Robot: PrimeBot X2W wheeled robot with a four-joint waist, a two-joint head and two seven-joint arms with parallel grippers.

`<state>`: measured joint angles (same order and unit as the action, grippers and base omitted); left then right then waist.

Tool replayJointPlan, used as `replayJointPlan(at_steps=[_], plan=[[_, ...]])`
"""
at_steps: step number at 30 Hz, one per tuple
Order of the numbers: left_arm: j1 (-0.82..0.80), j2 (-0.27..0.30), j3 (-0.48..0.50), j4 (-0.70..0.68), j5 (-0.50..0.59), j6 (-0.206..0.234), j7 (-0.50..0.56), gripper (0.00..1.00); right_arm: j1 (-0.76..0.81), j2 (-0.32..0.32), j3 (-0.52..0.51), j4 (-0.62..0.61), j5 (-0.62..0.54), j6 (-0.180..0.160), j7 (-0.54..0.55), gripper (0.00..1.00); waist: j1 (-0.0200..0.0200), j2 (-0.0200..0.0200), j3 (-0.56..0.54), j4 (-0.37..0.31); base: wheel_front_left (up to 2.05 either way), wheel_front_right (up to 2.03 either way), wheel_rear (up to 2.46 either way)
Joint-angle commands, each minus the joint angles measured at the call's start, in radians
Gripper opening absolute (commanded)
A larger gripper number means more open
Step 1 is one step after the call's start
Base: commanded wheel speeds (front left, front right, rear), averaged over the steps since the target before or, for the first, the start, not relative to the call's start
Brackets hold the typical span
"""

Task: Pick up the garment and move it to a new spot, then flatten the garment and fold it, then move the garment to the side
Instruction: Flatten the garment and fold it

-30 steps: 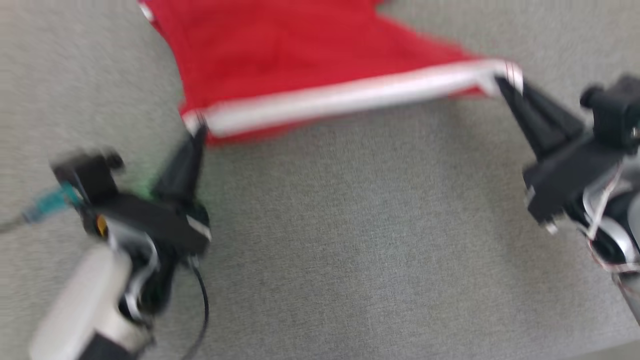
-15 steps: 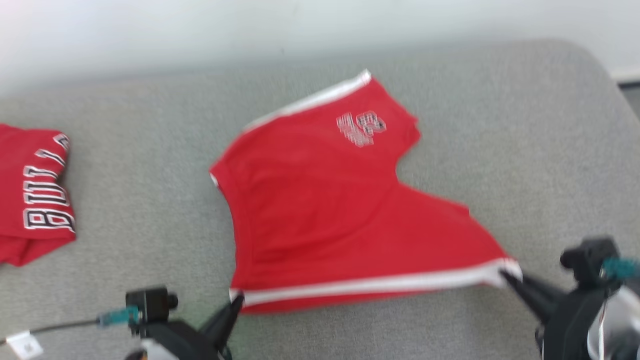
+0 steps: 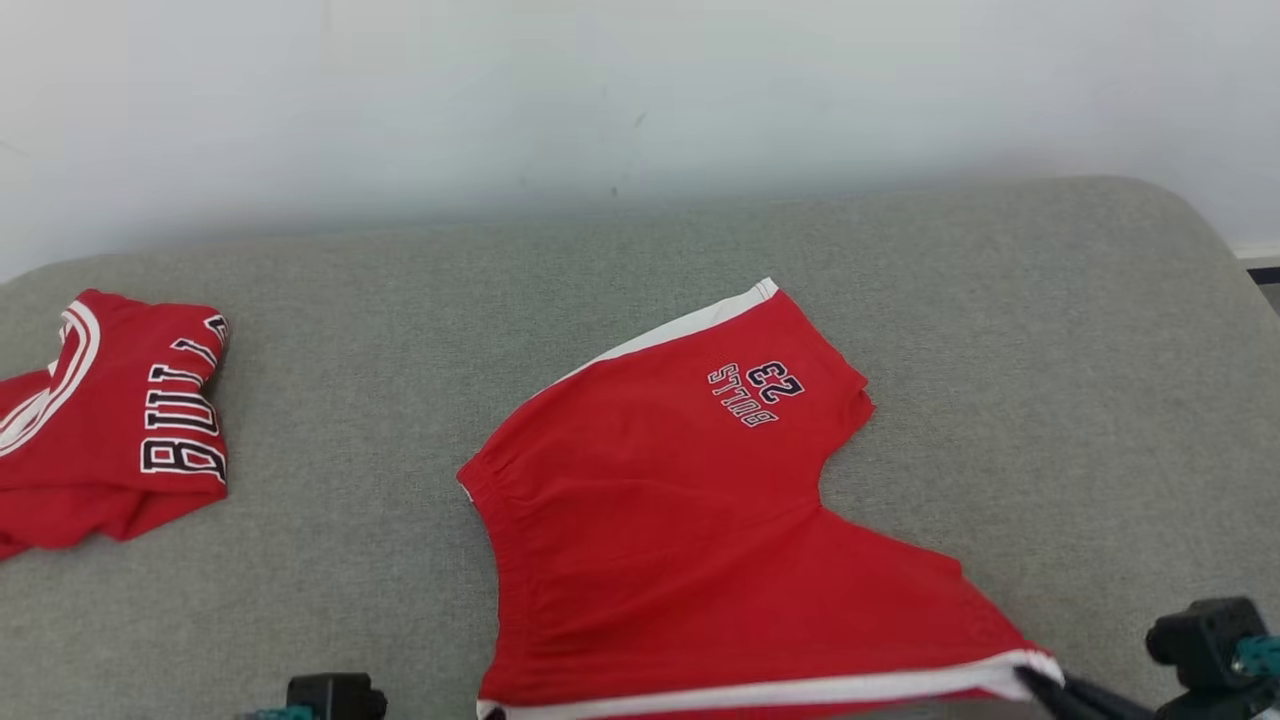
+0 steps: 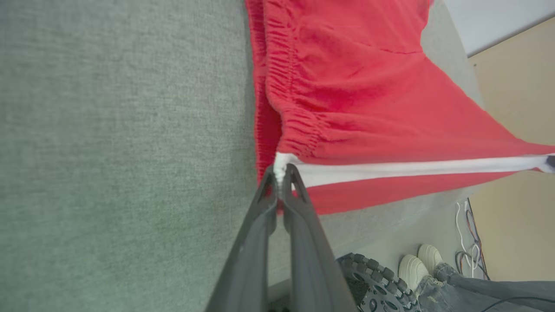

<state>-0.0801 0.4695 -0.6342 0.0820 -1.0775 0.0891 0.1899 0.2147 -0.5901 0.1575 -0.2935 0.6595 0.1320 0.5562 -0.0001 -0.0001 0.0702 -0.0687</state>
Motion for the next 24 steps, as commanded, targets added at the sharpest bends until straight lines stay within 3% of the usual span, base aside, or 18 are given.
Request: replayJointPlan(at_steps=[1,8,14,24], plan=[[-0.009,-0.005,0.014,-0.01,0.004,0.002,-0.021,0.0,-0.02,-0.012,-0.009,-0.007,-0.019,-0.002,-0.013,0.0,0.0001,0.0001,0.004,0.004,0.0,0.0,0.0],[-0.067,-0.051,0.051,-0.014,0.02,0.011,-0.098,0.0,-0.205,-0.066,0.052,0.015,-0.061,-0.002,-0.071,0.0,0.0001,0.0001,0.042,0.018,0.0,0.0,0.0],[-0.195,-0.123,0.053,0.013,0.057,0.018,-0.13,0.0,-0.419,-0.118,0.117,0.14,-0.094,-0.002,-0.128,0.0,0.0001,0.0001,0.11,0.076,0.0,0.0,0.0],[-0.404,-0.237,0.066,0.119,0.118,0.062,-0.191,0.0,-0.767,-0.106,0.263,0.378,-0.11,-0.002,-0.217,0.0,0.0001,0.0001,0.227,0.14,0.0,0.0,0.0]])
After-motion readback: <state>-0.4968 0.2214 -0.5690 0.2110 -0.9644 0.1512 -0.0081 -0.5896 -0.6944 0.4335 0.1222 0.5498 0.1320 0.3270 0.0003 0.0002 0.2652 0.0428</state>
